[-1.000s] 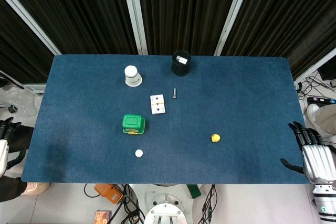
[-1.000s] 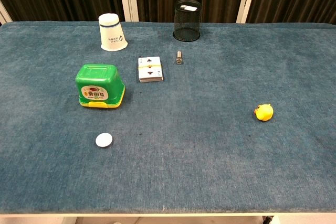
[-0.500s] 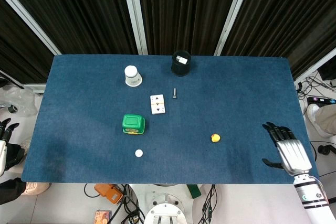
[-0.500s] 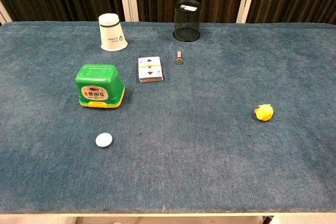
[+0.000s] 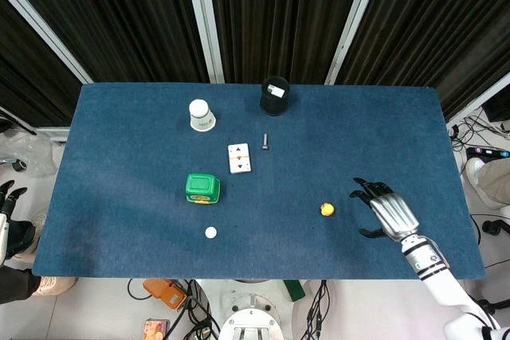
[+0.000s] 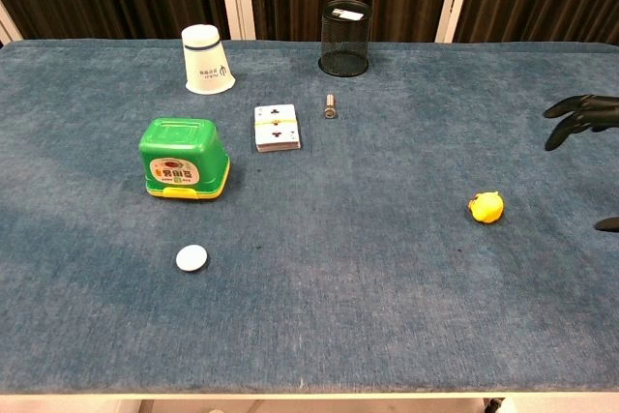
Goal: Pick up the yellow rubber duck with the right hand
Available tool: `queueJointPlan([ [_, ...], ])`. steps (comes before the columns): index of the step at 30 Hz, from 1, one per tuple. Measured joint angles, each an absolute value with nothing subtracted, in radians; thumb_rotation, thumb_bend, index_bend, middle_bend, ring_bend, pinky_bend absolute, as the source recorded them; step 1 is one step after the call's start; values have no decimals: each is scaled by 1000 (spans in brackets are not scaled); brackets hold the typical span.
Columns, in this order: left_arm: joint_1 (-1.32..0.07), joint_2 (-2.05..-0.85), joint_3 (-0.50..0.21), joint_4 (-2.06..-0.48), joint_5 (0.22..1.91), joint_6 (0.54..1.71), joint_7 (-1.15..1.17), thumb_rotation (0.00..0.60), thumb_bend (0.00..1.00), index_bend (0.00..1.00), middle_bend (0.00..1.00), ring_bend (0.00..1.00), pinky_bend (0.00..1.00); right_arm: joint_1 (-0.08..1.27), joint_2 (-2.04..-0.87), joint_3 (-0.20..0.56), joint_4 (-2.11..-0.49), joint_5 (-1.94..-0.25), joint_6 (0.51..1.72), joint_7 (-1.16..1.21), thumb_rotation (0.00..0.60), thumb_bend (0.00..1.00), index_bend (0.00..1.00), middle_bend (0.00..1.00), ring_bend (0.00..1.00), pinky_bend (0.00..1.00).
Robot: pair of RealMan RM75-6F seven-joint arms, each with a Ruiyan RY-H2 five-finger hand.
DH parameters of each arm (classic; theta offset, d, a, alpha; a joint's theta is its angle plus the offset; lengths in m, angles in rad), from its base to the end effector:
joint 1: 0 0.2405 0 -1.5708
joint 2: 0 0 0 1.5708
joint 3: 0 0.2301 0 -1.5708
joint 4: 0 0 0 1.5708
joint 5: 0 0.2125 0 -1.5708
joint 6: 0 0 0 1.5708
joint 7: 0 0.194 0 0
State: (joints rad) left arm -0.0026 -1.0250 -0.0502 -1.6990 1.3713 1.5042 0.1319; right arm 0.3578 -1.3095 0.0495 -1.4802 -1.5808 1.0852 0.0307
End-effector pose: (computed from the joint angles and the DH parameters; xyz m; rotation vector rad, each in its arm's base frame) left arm -0.3175 0.2018 0.1778 -1.2696 -0.8867 -0.6845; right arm -0.2372 -0.2876 0.0234 1.8363 -1.0181 0.8973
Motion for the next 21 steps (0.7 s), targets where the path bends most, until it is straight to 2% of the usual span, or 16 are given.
queueJointPlan([
  [14,-3,-1023,-50,-1699,1369,1502,133,600,296,168,47,68,174,459,-1429,74,-1357,-1511,979,40,600,194,424,173,262,248],
  [21,-4,-1021,-50,-1699,1365,1497,134,600,297,168,47,68,174,496,-1475,77,-1304,-1497,951,75,600,253,458,176,271,266],
])
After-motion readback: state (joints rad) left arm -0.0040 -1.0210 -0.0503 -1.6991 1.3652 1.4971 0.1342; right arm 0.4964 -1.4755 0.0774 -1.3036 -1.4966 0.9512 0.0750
